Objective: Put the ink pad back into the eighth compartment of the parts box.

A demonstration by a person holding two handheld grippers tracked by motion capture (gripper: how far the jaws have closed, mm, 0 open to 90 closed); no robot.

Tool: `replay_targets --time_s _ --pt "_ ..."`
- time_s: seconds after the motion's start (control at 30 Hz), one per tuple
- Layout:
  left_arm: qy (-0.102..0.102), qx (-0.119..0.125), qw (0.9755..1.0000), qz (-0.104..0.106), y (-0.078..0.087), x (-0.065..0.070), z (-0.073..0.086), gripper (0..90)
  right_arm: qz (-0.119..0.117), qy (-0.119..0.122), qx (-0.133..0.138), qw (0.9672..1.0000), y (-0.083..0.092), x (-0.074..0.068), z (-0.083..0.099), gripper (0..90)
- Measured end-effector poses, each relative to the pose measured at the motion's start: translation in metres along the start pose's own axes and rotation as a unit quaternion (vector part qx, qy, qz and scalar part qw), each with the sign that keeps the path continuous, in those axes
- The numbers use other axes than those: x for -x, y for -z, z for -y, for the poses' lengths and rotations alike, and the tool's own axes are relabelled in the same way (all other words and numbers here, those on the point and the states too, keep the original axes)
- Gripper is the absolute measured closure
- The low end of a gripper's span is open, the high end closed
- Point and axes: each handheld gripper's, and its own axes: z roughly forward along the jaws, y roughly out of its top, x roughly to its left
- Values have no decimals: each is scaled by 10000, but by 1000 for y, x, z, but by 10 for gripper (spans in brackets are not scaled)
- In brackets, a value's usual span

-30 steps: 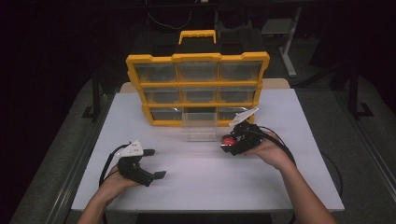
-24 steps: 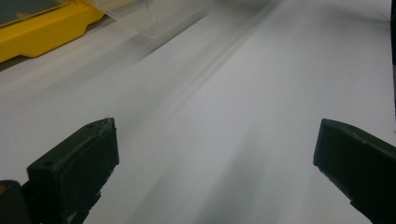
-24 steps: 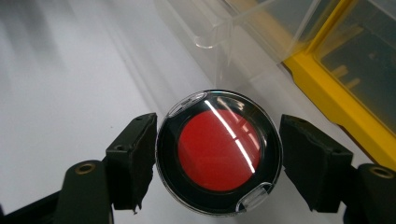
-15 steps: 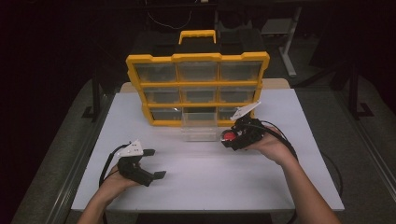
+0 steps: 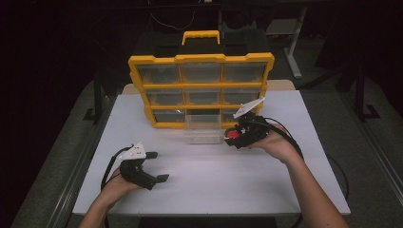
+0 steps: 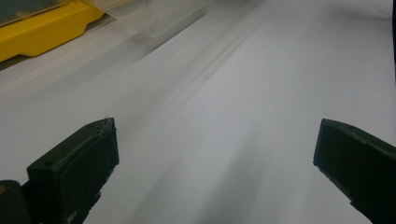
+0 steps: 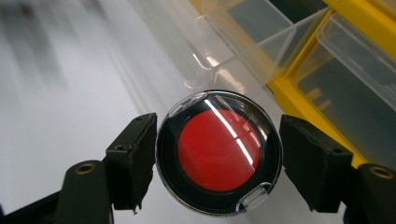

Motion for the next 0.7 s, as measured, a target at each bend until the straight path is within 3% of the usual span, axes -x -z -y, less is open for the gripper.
replay_targets --time_s 0.7 --pt "48 22 10000 11 0 0 0 0 -7 44 76 10000 3 4 -27 287"
